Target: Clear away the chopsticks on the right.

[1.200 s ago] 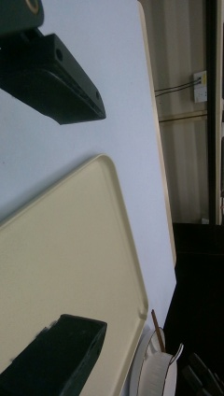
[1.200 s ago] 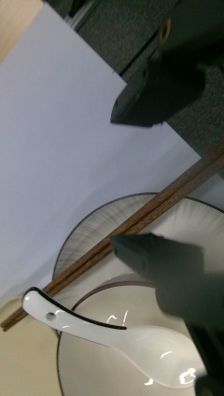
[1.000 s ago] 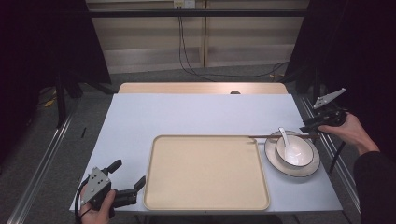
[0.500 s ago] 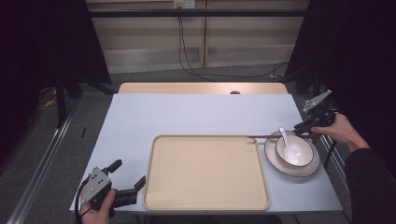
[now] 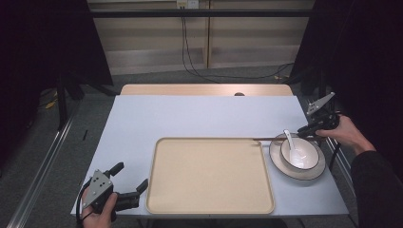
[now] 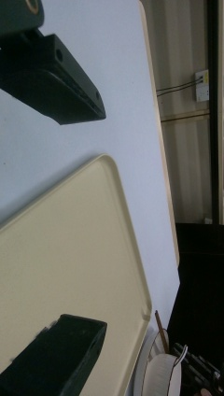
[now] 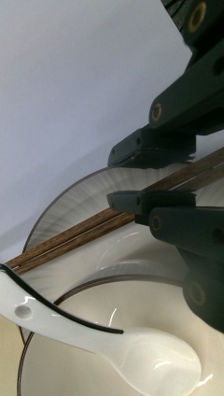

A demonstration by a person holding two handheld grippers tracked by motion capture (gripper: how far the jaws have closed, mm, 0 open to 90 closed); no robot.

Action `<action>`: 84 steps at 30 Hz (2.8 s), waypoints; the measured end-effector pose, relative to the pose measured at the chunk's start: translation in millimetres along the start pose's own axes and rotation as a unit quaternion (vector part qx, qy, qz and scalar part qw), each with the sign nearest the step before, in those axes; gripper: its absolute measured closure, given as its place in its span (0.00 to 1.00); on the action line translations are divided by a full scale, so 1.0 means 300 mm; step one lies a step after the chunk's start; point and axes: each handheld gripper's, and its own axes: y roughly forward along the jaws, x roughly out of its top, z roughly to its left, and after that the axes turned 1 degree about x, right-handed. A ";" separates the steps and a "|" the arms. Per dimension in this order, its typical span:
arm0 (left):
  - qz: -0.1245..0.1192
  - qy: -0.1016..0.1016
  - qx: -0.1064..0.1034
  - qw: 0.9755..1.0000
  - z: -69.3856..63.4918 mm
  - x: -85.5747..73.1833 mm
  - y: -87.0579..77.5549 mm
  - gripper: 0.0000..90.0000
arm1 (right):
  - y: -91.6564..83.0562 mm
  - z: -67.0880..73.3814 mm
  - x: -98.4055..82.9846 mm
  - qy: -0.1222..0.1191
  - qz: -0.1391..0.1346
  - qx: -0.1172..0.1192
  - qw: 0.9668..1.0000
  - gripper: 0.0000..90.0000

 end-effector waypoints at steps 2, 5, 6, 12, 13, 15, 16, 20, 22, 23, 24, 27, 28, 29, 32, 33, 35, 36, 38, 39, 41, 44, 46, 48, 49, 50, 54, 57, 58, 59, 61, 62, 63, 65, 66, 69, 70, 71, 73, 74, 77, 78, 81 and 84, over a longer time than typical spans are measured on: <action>0.000 -0.001 0.000 1.000 0.000 0.000 0.000 0.02 | 0.003 -0.003 0.001 -0.001 -0.003 -0.009 1.000 0.90; 0.000 0.001 0.001 1.000 0.000 0.000 0.000 0.02 | 0.013 -0.001 0.000 0.002 0.000 -0.012 1.000 0.91; 0.000 0.001 0.001 1.000 0.000 0.000 0.000 0.02 | 0.021 0.000 -0.001 0.001 0.004 -0.008 1.000 0.92; 0.004 0.001 0.005 1.000 0.003 -0.001 -0.001 0.02 | 0.002 0.005 0.000 -0.005 -0.002 -0.011 1.000 0.90; 0.003 0.001 0.005 1.000 0.003 -0.001 -0.001 0.02 | -0.010 0.005 -0.002 -0.005 -0.011 -0.009 1.000 0.90; 0.003 0.001 0.004 1.000 0.002 -0.001 0.001 0.02 | -0.029 0.010 -0.011 -0.008 -0.007 -0.004 1.000 0.86; 0.003 0.000 0.004 1.000 0.001 -0.001 0.001 0.02 | -0.030 0.014 -0.015 -0.007 -0.002 0.000 1.000 0.86; 0.004 0.001 0.004 1.000 0.000 0.000 0.002 0.02 | -0.016 0.017 -0.028 -0.010 0.005 -0.003 1.000 0.86; 0.004 0.001 0.004 1.000 0.000 0.000 0.002 0.02 | -0.013 0.017 -0.030 -0.010 0.001 -0.004 1.000 0.86; 0.004 0.001 0.005 1.000 0.001 -0.001 0.002 0.02 | -0.008 0.014 -0.031 -0.009 0.002 -0.004 1.000 0.86; 0.004 0.001 0.005 1.000 0.001 -0.001 0.002 0.02 | -0.005 0.011 -0.030 -0.013 0.001 -0.006 1.000 0.86; 0.005 0.001 0.005 1.000 0.004 -0.001 0.002 0.02 | 0.003 0.015 -0.022 -0.013 0.009 -0.003 1.000 0.86; 0.005 0.001 0.005 1.000 0.004 -0.001 0.002 0.02 | 0.006 0.016 -0.018 -0.017 0.010 -0.003 1.000 0.86; 0.005 0.001 0.006 1.000 0.004 -0.001 0.001 0.02 | 0.006 0.016 -0.018 -0.017 0.010 -0.003 1.000 0.86; 0.005 0.002 0.007 1.000 0.005 -0.001 0.000 0.02 | 0.024 0.020 -0.006 -0.028 0.014 -0.001 1.000 0.86; 0.005 0.002 0.007 1.000 0.004 -0.002 0.000 0.02 | 0.029 0.018 -0.004 -0.033 0.012 -0.001 0.999 0.85; 0.005 0.003 0.007 1.000 0.005 -0.002 0.000 0.02 | 0.034 0.017 -0.003 -0.036 0.012 0.001 0.999 0.85; 0.006 0.001 0.010 1.000 0.006 -0.002 0.000 0.02 | 0.041 0.017 0.000 -0.038 0.014 0.000 0.999 0.86; 0.006 -0.003 0.010 1.000 0.007 -0.003 0.000 0.02 | 0.045 0.016 0.002 -0.042 0.017 -0.002 0.999 0.87; 0.007 -0.005 0.010 1.000 0.008 -0.004 -0.001 0.02 | 0.049 0.015 0.002 -0.049 0.015 -0.003 0.999 0.88; 0.006 -0.004 0.010 1.000 0.008 -0.003 0.000 0.02 | 0.054 0.016 0.003 -0.061 0.015 -0.010 0.998 0.93; 0.006 -0.001 0.009 1.000 0.007 -0.003 0.000 0.02 | 0.052 0.016 -0.002 -0.063 0.013 -0.012 0.998 0.94; 0.006 -0.002 0.009 1.000 0.007 -0.003 0.000 0.02 | 0.050 0.016 -0.005 -0.060 0.013 -0.012 0.998 0.94; 0.005 -0.001 0.009 1.000 0.007 -0.003 0.000 0.02 | 0.047 0.014 -0.008 -0.055 0.008 -0.017 0.998 0.95; 0.005 -0.001 0.009 1.000 0.007 -0.003 0.000 0.02 | 0.047 0.014 -0.008 -0.055 0.008 -0.017 0.998 0.95; 0.005 0.002 0.009 1.000 0.007 -0.002 -0.001 0.02 | 0.039 0.011 -0.013 -0.044 0.004 -0.020 0.999 0.95; 0.006 0.005 0.008 1.000 0.006 0.000 -0.002 0.02 | 0.021 0.009 -0.019 -0.026 0.002 -0.019 0.999 0.95; 0.005 0.005 0.007 1.000 0.005 0.000 -0.002 0.02 | -0.005 0.007 -0.029 -0.010 -0.009 -0.016 1.000 0.95; 0.003 0.006 0.005 1.000 0.006 0.000 -0.002 0.02 | -0.014 0.008 -0.033 -0.005 -0.012 -0.017 1.000 0.95; 0.001 0.003 0.005 1.000 0.005 0.000 -0.002 0.02 | -0.023 0.005 -0.037 -0.005 -0.018 -0.022 1.000 0.95; 0.000 0.005 0.006 1.000 0.005 0.001 -0.002 0.02 | -0.041 0.010 -0.046 0.005 -0.026 -0.020 0.999 0.95; -0.001 0.004 0.005 1.000 0.005 0.001 -0.002 0.02 | -0.057 0.018 -0.056 0.019 -0.027 -0.024 0.999 0.95; 0.001 0.001 0.003 1.000 0.005 0.000 -0.001 0.02 | -0.057 0.018 -0.056 0.019 -0.027 -0.024 0.999 0.95; 0.005 -0.003 0.005 1.000 0.006 -0.002 0.002 0.02 | -0.072 0.025 -0.067 0.024 -0.035 -0.028 0.999 0.95; 0.004 -0.002 0.005 1.000 0.006 -0.002 0.001 0.02 | -0.088 0.036 -0.077 0.037 -0.036 -0.035 0.998 0.95; 0.000 0.001 0.008 1.000 0.006 0.000 -0.002 0.02 | -0.120 0.048 -0.094 0.055 -0.053 -0.041 0.996 0.95; 0.000 0.001 0.009 1.000 0.007 0.000 -0.003 0.02 | -0.120 0.048 -0.094 0.055 -0.053 -0.041 0.996 0.95; 0.000 0.002 0.010 1.000 0.008 0.001 -0.003 0.02 | -0.132 0.055 -0.099 0.065 -0.058 -0.037 0.996 0.95; -0.001 0.004 0.007 1.000 0.008 0.002 -0.003 0.02 | -0.152 0.069 -0.112 0.085 -0.068 -0.035 0.993 0.95; -0.004 0.005 0.005 1.000 0.007 0.002 -0.003 0.02 | -0.159 0.075 -0.119 0.083 -0.076 -0.036 0.993 0.95; -0.008 0.004 0.002 1.000 0.006 0.003 -0.002 0.02 | -0.181 0.106 -0.137 0.100 -0.094 -0.036 0.990 0.95; -0.010 0.009 0.003 1.000 0.005 0.005 -0.001 0.02 | -0.187 0.118 -0.142 0.105 -0.102 -0.038 0.989 0.95; -0.009 0.018 0.003 1.000 -0.001 0.007 0.003 0.02 | -0.210 0.147 -0.158 0.123 -0.128 -0.040 0.983 0.95; -0.009 0.026 0.005 1.000 0.000 0.009 0.005 0.02 | -0.222 0.188 -0.174 0.161 -0.142 -0.041 0.976 0.95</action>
